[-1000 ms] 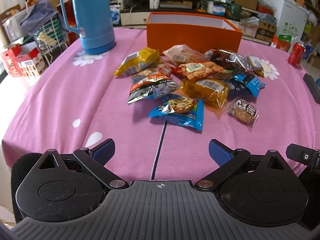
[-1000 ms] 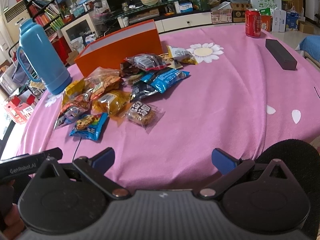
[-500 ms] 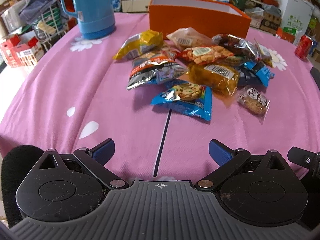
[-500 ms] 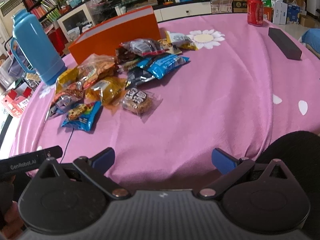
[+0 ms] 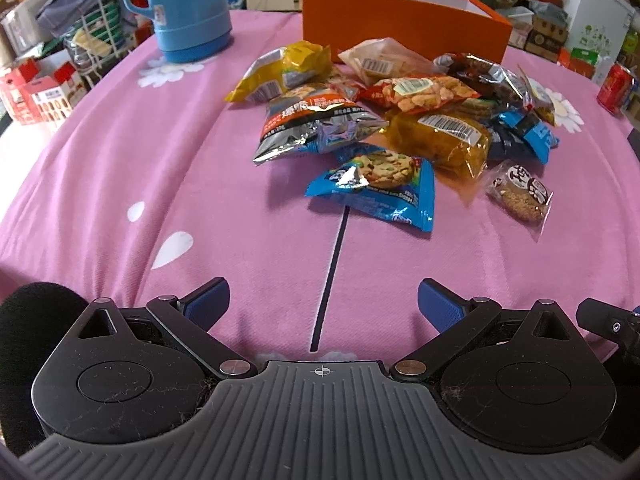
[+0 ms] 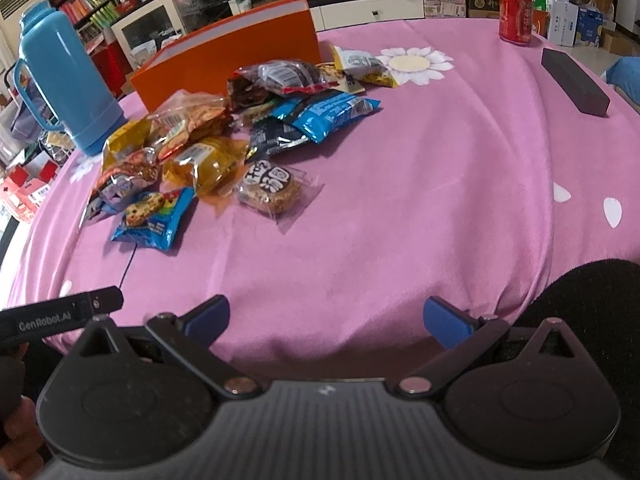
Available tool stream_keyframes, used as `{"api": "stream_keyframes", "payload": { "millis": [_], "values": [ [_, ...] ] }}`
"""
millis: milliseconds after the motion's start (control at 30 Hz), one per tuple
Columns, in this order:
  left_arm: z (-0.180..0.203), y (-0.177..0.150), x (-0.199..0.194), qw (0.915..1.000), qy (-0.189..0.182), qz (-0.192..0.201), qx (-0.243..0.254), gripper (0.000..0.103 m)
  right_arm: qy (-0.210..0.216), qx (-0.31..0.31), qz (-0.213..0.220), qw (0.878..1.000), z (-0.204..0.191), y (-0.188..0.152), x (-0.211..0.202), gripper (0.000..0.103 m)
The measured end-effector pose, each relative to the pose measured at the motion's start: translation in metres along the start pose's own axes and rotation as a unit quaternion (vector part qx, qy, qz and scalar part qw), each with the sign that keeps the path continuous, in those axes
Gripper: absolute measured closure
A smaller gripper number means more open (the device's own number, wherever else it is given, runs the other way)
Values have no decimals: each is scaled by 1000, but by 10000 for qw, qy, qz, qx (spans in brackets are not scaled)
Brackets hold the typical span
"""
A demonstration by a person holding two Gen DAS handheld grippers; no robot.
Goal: Organize snacks
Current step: 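Grasp the silver-orange chip bag with the left tool while the right tool grasps the blue bar packet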
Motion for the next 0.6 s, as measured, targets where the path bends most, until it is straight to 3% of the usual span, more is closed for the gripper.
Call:
{"api": "stream_keyframes", "payload": {
  "millis": [600],
  "values": [
    [-12,11,2,9998,20,-29,-215,19,52,-53,18,10000,-6,12,4,1]
  ]
}}
Point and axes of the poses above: each gripper's, at about its wrist camera, not at the fingertips, and x roughly the way its jaws point, z to its right, y to its top, the point moved 3 cm from there along x, roughly the way its jaws point, and after that the axes turned 9 degrees about y, right-handed, at the moved point
